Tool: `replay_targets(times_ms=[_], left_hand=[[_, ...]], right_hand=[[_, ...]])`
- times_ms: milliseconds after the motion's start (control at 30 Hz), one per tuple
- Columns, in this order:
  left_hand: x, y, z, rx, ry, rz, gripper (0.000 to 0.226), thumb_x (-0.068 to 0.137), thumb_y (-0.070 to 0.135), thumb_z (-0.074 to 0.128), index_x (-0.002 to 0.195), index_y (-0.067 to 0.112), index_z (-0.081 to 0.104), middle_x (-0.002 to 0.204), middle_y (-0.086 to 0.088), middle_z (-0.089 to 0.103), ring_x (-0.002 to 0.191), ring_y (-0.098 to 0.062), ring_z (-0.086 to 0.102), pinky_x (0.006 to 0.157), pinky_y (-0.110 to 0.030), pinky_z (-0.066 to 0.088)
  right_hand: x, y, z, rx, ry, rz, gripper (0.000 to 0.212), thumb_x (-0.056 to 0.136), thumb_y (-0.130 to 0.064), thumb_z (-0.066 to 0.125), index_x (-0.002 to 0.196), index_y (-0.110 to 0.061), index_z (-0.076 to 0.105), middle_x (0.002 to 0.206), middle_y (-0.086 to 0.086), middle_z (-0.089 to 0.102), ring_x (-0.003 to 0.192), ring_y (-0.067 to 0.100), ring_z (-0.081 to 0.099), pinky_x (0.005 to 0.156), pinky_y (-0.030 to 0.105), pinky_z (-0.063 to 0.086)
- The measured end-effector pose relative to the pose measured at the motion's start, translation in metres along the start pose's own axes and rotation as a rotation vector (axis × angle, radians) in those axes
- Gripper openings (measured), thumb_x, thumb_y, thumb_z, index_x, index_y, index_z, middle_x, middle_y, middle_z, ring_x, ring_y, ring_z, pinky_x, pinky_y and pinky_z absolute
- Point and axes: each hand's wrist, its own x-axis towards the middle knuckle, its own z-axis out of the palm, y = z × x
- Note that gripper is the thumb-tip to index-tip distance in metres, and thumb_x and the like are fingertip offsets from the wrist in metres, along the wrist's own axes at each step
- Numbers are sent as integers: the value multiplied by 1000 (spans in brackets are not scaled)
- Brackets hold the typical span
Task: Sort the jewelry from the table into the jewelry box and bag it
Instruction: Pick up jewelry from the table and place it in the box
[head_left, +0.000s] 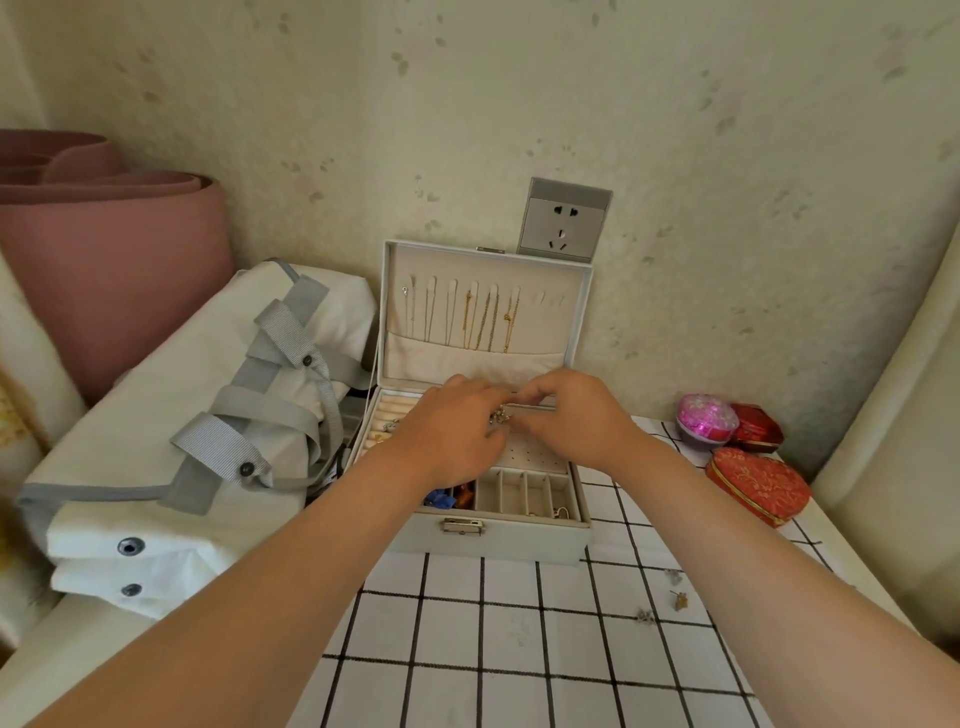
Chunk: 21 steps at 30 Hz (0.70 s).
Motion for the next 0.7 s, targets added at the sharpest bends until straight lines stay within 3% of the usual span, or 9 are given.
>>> replay_targets(times_ms=[167,300,433,600,700], left_hand=[[-9,27,-1,-47,75,41,50,95,28,52,144,30,43,127,5,56,118,-16,46,99,-36,41],[-15,58,3,-60,105,64,48,97,29,52,144,28,44,133,8,53,123,-13,43,103,-30,38],[-14,92,18,-116,96,76,49,97,27,53,145,25,42,129,9,55,122,-11,45,103,-25,37],[9,134,49,-95,34,120,42,97,26,51,140,25,48,126,7,56,117,-12,49,99,-27,40],[24,152,72,-114,-55,116,38,98,23,50,135,24,53,125,6,58,116,-15,51,99,-32,43]], right_hand=[[-18,6,-32,75,23,48,17,87,-26,75,104,-26,74,97,-14,66,90,-3,59,75,7,38],[-47,27,-63,66,65,107,7,89,-25,72,95,-28,73,95,-14,69,85,-4,60,78,11,42],[-81,68,-88,5,69,175,16,91,-24,70,106,-24,74,93,-17,66,88,-6,58,75,1,37],[-119,118,-93,-14,40,288,18,89,-21,71,105,-30,74,100,-14,70,97,3,64,95,26,51],[-132,138,-91,-65,-14,274,23,90,-15,70,107,-29,75,103,-11,71,98,5,65,90,22,50]])
